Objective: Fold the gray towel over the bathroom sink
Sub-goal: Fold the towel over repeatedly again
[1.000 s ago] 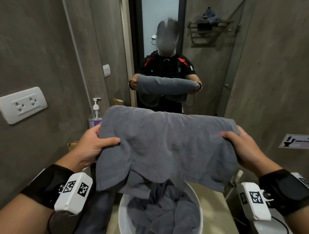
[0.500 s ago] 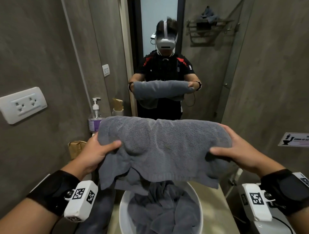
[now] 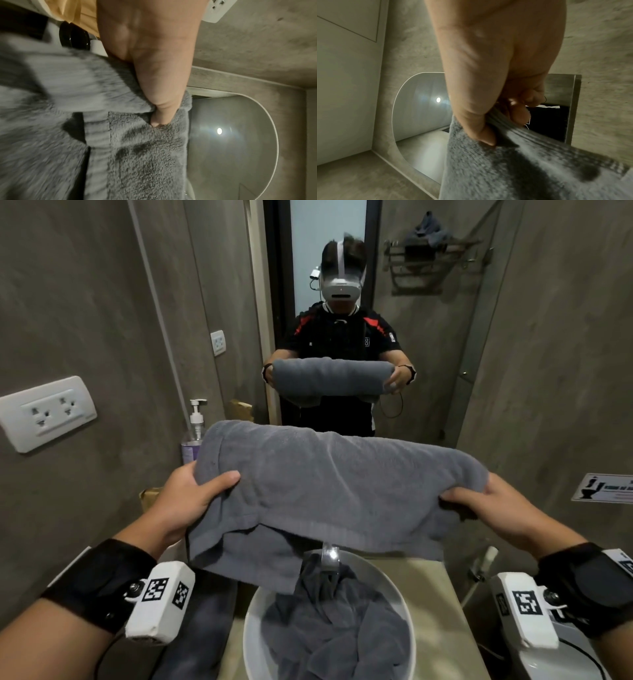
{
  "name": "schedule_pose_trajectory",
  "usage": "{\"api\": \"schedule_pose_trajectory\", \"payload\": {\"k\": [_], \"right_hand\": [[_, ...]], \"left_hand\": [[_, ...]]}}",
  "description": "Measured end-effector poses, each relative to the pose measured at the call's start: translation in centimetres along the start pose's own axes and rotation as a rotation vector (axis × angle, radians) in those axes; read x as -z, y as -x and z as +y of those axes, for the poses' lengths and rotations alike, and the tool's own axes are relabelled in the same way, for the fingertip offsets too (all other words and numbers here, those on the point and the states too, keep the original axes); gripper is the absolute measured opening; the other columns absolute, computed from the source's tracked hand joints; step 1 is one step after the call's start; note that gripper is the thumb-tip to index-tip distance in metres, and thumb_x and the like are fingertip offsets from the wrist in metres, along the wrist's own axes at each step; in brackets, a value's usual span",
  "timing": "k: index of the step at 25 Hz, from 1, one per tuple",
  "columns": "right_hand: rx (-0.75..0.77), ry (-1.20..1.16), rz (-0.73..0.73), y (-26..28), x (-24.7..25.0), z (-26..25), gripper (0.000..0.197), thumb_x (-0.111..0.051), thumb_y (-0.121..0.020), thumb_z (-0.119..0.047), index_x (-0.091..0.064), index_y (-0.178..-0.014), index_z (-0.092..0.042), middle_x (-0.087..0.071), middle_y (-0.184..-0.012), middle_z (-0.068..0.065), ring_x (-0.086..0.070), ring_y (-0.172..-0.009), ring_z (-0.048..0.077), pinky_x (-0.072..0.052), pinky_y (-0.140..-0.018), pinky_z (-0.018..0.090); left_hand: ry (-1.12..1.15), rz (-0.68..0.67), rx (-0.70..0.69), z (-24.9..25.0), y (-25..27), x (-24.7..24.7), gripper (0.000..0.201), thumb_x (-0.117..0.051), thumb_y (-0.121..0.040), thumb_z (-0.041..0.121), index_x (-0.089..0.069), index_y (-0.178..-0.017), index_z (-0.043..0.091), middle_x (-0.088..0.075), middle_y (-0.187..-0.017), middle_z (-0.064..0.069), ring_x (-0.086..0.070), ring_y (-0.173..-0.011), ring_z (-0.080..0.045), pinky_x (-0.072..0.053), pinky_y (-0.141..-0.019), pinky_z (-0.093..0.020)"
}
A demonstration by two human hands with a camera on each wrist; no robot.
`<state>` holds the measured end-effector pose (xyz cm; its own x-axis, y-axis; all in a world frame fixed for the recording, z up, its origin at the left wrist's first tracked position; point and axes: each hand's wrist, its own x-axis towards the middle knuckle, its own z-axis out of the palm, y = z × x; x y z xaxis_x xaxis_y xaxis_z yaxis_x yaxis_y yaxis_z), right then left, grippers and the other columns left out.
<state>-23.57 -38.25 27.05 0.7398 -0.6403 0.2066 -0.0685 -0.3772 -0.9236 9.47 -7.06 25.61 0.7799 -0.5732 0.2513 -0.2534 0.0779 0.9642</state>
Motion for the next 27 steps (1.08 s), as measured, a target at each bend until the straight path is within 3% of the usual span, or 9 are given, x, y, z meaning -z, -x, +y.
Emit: {"api": "schedule_pose_trajectory", "payload": {"k": [2, 5, 8, 10, 14, 18, 22, 25, 27], "right_hand": [[-0.088, -0.072, 0.086, -0.4, 0.0, 0.4, 0.021, -0.060, -0.096, -0.013, -0.067, -0.112, -0.001, -0.072, -0.100, 0.025, -0.066, -0.088, 0.040, -0.049, -0.079, 0.046], [-0.159, -0.162, 0.116, -0.8, -0.2, 1.1, 0.021, -0.053, -0.100, -0.020, -0.070, -0.104, -0.008, -0.076, -0.083, 0.001, -0.071, -0.076, 0.016, -0.054, -0.066, 0.031], [-0.186, -0.233, 0.095, -0.9, -0.3, 2.1, 0.025, -0.052, -0.101, -0.025, -0.072, -0.093, -0.011, -0.077, -0.082, 0.000, -0.072, -0.076, 0.019, -0.056, -0.066, 0.032], [-0.208, -0.305, 0.057, -0.8, -0.3, 2.6, 0.033, -0.050, -0.102, -0.028, -0.074, -0.093, -0.008, -0.078, -0.093, 0.009, -0.075, -0.086, 0.024, -0.062, -0.074, 0.033], [-0.199, -0.385, 0.051, -0.7, -1.2, 3.6, 0.038, -0.044, -0.105, -0.026, -0.074, -0.099, -0.004, -0.077, -0.102, 0.016, -0.075, -0.094, 0.024, -0.061, -0.069, 0.027], [-0.198, -0.293, 0.038, -0.3, -2.9, 5.1, 0.041, -0.041, -0.107, -0.028, -0.072, -0.106, -0.002, -0.077, -0.104, 0.014, -0.073, -0.100, 0.024, -0.058, -0.085, 0.035], [-0.155, -0.194, 0.032, 0.9, -4.7, 6.5, 0.043, -0.038, -0.107, -0.032, -0.072, -0.100, -0.007, -0.079, -0.087, -0.005, -0.074, -0.082, 0.005, -0.054, -0.062, 0.014], [-0.216, -0.260, -0.044, 1.8, -6.5, 9.2, 0.043, -0.039, -0.106, -0.032, -0.069, -0.113, -0.001, -0.078, -0.103, 0.007, -0.075, -0.096, 0.019, -0.059, -0.071, 0.025], [-0.290, -0.191, -0.124, 3.1, -7.5, 11.4, 0.044, -0.040, -0.105, -0.034, -0.069, -0.114, -0.003, -0.077, -0.106, 0.005, -0.073, -0.100, 0.020, -0.061, -0.076, 0.033]], "left_hand": [[0.050, -0.055, 0.072, 0.6, 0.1, 0.2, 0.046, -0.080, -0.074, 0.038, -0.069, -0.112, 0.013, -0.078, -0.105, -0.005, -0.074, -0.098, -0.021, -0.060, -0.077, -0.032], [0.117, -0.182, 0.142, 0.5, 0.2, 0.9, 0.061, -0.092, -0.067, 0.031, -0.066, -0.117, 0.008, -0.075, -0.111, -0.013, -0.072, -0.103, -0.030, -0.062, -0.078, -0.037], [0.150, -0.163, 0.143, -0.2, 0.3, 0.7, 0.077, -0.097, -0.054, 0.026, -0.064, -0.120, 0.004, -0.073, -0.115, -0.016, -0.071, -0.106, -0.032, -0.059, -0.089, -0.046], [0.174, -0.084, 0.123, -0.7, 0.3, 0.1, 0.067, -0.091, -0.064, 0.026, -0.064, -0.121, 0.004, -0.072, -0.116, -0.017, -0.070, -0.105, -0.031, -0.055, -0.093, -0.046], [0.305, -0.087, 0.164, -1.3, 0.9, -0.9, 0.051, -0.072, -0.082, 0.021, -0.060, -0.129, 0.006, -0.070, -0.123, -0.018, -0.068, -0.112, -0.031, -0.056, -0.095, -0.044], [0.287, -0.165, 0.198, -1.3, 0.9, -0.8, 0.082, -0.093, -0.063, 0.035, -0.059, -0.133, 0.007, -0.069, -0.125, -0.015, -0.066, -0.115, -0.030, -0.052, -0.099, -0.046], [0.314, -0.080, 0.212, -1.4, 0.1, -0.6, 0.058, -0.081, -0.079, 0.024, -0.060, -0.131, 0.008, -0.069, -0.124, -0.019, -0.069, -0.110, -0.033, -0.059, -0.085, -0.046], [0.391, -0.007, 0.190, -1.0, -0.2, -0.4, 0.055, -0.079, -0.082, 0.022, -0.059, -0.133, 0.011, -0.070, -0.124, -0.016, -0.069, -0.112, -0.033, -0.058, -0.085, -0.049], [0.363, 0.032, 0.166, -0.2, -0.3, -0.7, 0.055, -0.080, -0.082, 0.021, -0.060, -0.132, 0.015, -0.072, -0.121, -0.012, -0.070, -0.110, -0.030, -0.058, -0.087, -0.051]]}}
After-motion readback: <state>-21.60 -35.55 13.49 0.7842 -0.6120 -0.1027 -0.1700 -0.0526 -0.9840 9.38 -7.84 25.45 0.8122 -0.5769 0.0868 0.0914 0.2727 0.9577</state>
